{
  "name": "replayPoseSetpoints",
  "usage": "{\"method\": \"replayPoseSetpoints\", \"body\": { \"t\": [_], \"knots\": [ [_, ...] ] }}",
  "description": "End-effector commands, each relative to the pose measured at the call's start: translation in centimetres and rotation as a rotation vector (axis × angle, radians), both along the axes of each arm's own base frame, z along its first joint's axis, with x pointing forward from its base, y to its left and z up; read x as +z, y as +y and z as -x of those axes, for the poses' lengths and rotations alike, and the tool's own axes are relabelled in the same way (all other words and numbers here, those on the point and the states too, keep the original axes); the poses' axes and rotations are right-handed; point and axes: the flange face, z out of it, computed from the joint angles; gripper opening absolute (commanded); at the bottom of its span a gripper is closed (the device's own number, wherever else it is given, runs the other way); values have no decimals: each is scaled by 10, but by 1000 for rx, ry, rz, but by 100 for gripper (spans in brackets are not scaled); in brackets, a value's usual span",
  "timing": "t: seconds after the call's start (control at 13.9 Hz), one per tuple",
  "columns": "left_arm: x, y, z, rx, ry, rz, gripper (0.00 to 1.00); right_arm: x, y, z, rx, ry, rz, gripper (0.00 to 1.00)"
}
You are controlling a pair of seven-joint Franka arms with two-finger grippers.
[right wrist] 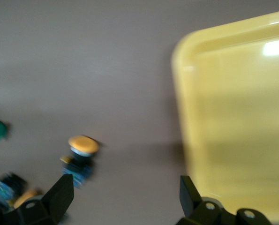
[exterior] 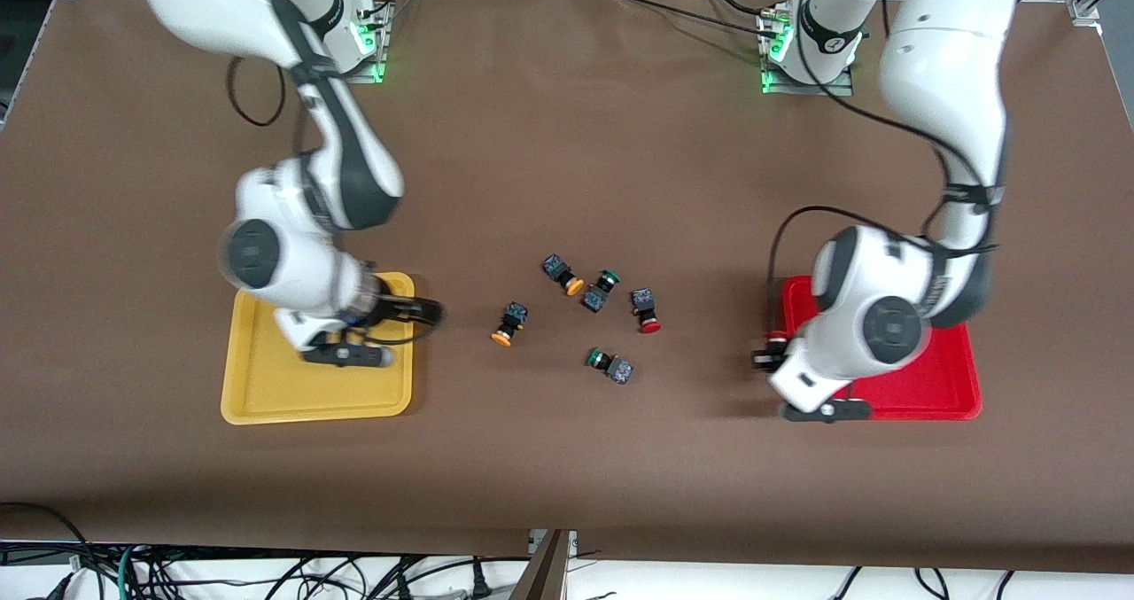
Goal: Place red and yellow buttons in trays
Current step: 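Carry the red button to the red tray while the right gripper reaches buttons, then release the red button in the tray while the right gripper grasps yellow button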
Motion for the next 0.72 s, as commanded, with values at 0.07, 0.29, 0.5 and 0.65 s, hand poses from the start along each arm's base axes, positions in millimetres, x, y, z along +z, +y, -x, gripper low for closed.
{"method": "replayPoseSetpoints", "body": {
  "t": [0.07,0.29,0.5,0.65],
  "knots": [
    [-4,132,13,-96,52,40,0,-52,84,7,-130,-8,-19,100],
    [-23,237,31,-125,72,82,0,-79,93,8,-197,-53,-49,100],
    [-44,263,46,-102,90,113,0,-106,108,24,-199,-26,-27,100],
    [-63,277,57,-78,82,110,0,-121,107,27,-205,-25,-27,88]
  ]
}}
